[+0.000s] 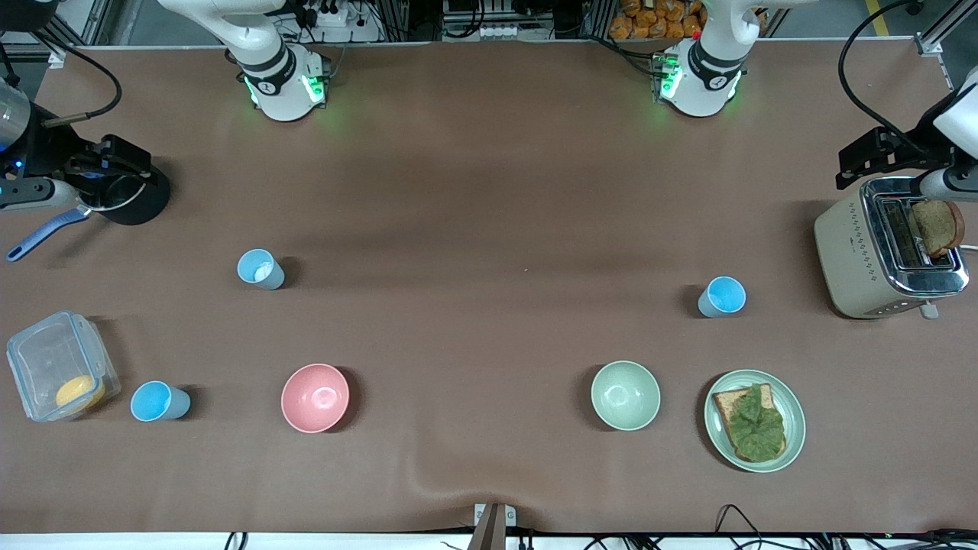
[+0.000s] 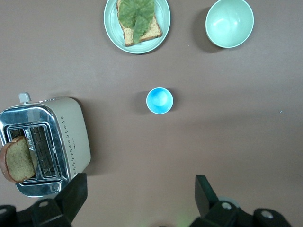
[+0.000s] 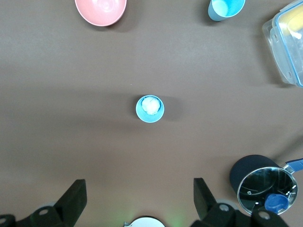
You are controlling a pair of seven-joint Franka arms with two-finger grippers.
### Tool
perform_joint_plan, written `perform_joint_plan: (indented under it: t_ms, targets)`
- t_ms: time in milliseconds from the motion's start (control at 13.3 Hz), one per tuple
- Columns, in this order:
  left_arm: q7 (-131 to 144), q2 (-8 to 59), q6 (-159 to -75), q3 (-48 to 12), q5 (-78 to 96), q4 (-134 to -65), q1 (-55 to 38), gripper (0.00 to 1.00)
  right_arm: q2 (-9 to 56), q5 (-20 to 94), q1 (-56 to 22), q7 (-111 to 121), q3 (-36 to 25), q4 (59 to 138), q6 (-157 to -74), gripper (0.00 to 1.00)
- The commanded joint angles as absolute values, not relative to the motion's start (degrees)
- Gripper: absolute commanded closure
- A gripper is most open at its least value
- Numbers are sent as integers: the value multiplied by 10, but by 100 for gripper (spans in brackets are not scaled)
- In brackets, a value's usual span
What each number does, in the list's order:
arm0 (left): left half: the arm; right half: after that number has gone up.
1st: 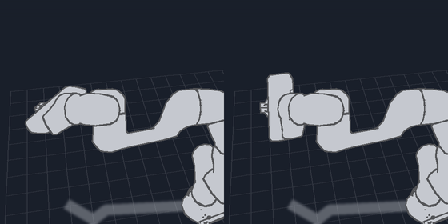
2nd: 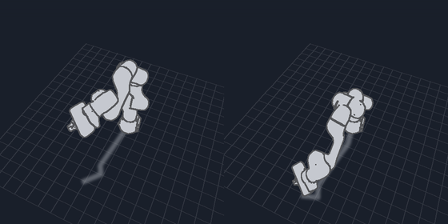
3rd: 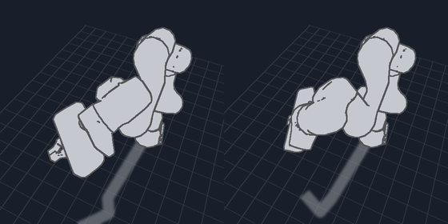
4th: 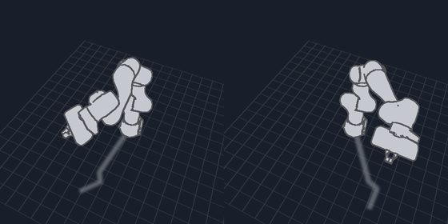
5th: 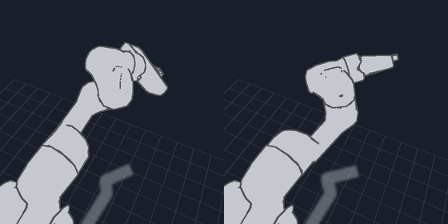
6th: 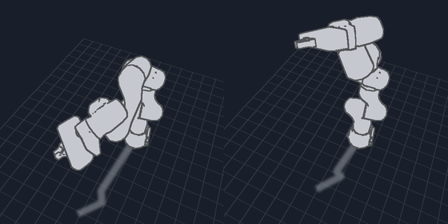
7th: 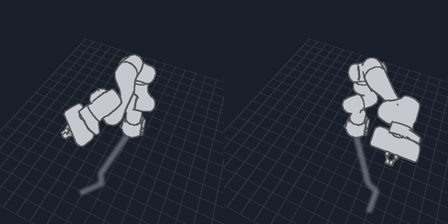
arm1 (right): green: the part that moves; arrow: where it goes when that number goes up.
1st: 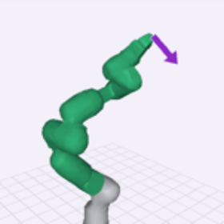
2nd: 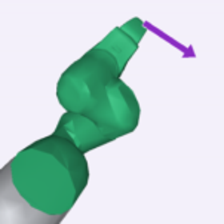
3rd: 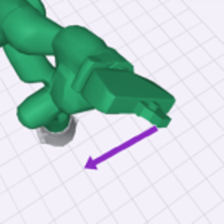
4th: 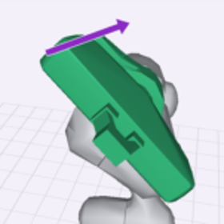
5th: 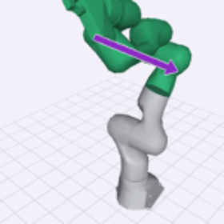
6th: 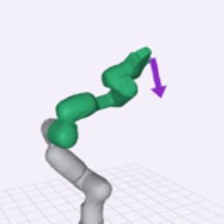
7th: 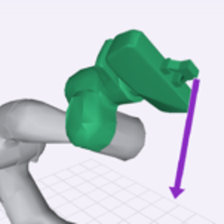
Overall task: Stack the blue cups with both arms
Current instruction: 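Reach the right gripper and the left gripper toward two blue cups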
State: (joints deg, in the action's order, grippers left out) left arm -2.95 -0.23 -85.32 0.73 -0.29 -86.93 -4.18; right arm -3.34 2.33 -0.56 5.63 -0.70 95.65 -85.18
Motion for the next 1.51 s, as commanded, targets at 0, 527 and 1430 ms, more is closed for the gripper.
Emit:
perform_joint_plan:
  t_ms: [0,527,1430]
  targets:
    - [-22,-1,-850,8,-9,-858,-41,0,-27,18,4,46,4,944,-842,0]
    - [-20,9,-896,6,-13,-890,-40,0,-27,18,4,46,4,947,-841,0]
    - [16,60,-1225,2,-22,-1126,-33,0,-27,18,1,31,5,947,-841,0]
